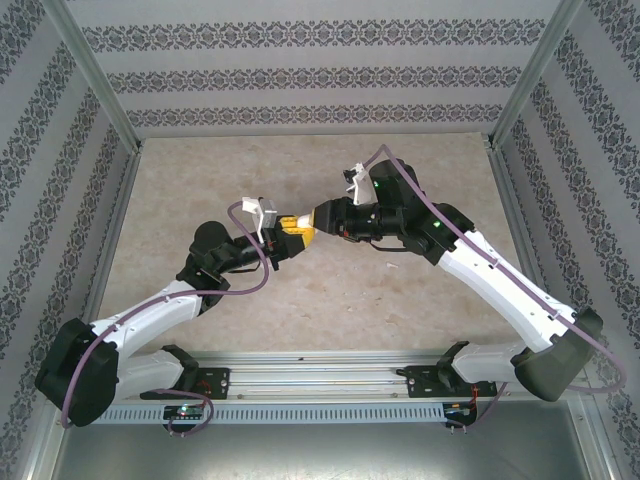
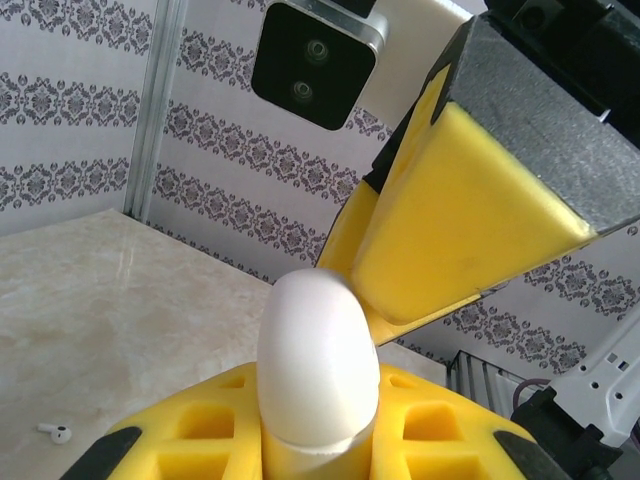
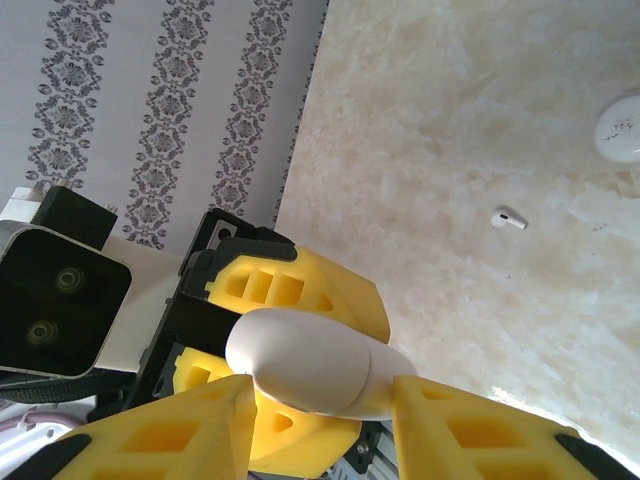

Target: Insert wireless bluetooth earbuds into charging case

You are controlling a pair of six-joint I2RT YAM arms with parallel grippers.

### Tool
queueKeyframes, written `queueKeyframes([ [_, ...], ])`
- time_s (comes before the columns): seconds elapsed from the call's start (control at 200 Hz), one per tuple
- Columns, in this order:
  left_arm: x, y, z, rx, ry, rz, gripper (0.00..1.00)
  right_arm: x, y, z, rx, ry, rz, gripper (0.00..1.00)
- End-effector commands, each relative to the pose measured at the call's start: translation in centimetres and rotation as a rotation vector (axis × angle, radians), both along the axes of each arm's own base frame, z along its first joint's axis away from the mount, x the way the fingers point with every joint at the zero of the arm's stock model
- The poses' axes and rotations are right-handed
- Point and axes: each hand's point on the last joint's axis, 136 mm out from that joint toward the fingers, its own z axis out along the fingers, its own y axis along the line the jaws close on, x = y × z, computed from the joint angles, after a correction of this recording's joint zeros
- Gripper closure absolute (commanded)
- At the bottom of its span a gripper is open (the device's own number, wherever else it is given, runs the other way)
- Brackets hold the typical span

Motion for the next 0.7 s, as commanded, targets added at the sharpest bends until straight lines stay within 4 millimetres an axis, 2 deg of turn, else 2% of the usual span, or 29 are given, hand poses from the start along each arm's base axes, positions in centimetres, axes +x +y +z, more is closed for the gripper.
queueKeyframes([
  [0.0, -1.8, -1.4, 0.3, 0.014, -0.023, -0.121, 0.99, 0.6, 1.4, 3.0, 0.055, -0.101, 0.043, 0.59],
  [0.21, -1.8, -1.2, -1.2, 0.031, 0.007, -0.109, 0.99, 1.6, 1.6, 3.3, 0.004, -0.115, 0.041, 0.59],
  [0.365, -1.6, -1.4, -1.7, 0.038, 0.017, -0.11, 1.0, 2.4, 1.8, 3.2, -0.019, -0.123, 0.042, 0.58],
  [0.475, -1.6, -1.3, -1.6, 0.037, 0.017, -0.111, 1.0, 3.0, 1.0, 2.8, -0.04, -0.129, 0.013, 0.56],
  [0.555, -1.6, -1.4, -1.5, 0.034, 0.018, -0.114, 1.0, 3.2, 0.3, 2.9, -0.032, -0.15, 0.003, 0.49],
  [0.694, -1.7, -1.4, -1.1, 0.017, 0.021, -0.129, 1.0, 2.7, -1.2, 4.6, 0.052, -0.245, -0.004, 0.46],
])
